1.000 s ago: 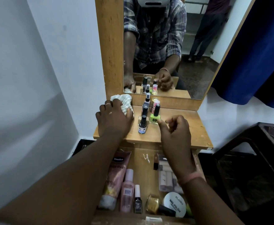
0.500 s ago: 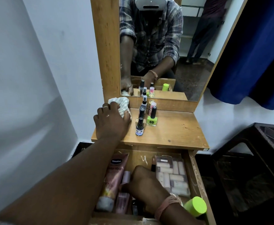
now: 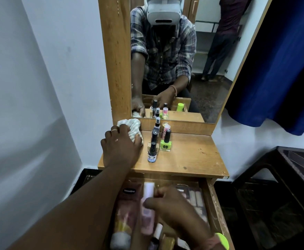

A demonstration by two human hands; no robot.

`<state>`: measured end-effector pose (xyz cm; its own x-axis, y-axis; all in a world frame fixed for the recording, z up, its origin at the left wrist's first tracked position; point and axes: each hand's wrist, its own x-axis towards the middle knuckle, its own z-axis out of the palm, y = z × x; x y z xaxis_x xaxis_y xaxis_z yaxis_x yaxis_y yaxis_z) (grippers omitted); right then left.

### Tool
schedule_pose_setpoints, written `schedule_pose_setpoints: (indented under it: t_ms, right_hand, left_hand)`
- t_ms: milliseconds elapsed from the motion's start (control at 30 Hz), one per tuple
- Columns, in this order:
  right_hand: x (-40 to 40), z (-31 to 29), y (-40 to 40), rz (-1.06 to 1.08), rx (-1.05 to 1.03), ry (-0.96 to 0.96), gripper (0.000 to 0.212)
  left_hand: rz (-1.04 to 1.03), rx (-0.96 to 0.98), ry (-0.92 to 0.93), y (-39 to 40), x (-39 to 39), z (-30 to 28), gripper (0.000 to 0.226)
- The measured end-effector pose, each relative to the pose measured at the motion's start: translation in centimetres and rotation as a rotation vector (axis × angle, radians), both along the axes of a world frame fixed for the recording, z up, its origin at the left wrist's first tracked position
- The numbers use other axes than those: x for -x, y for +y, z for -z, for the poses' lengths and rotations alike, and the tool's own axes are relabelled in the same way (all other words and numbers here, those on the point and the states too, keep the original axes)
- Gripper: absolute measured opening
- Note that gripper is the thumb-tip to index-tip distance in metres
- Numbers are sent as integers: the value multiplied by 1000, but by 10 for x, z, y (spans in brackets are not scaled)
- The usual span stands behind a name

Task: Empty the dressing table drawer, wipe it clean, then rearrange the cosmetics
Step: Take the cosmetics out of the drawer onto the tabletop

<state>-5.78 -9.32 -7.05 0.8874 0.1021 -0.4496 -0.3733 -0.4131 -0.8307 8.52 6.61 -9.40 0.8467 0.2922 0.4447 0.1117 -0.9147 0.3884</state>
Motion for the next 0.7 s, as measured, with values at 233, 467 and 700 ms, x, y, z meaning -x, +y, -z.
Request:
schedule_pose_setpoints:
  t_ms: [233, 467, 700]
  right_hand:
    - [-54, -70, -64, 272, -115, -603, 22]
    - [-148, -30, -63, 243, 69, -756, 31]
    - [-162, -17, -60, 198, 67, -784, 37]
  left_hand:
    - [-15, -29, 1, 0, -1, 1, 46]
    - [-20, -48, -17, -1, 0, 1, 45]
    - [-26, -49, -23, -1, -1, 2, 45]
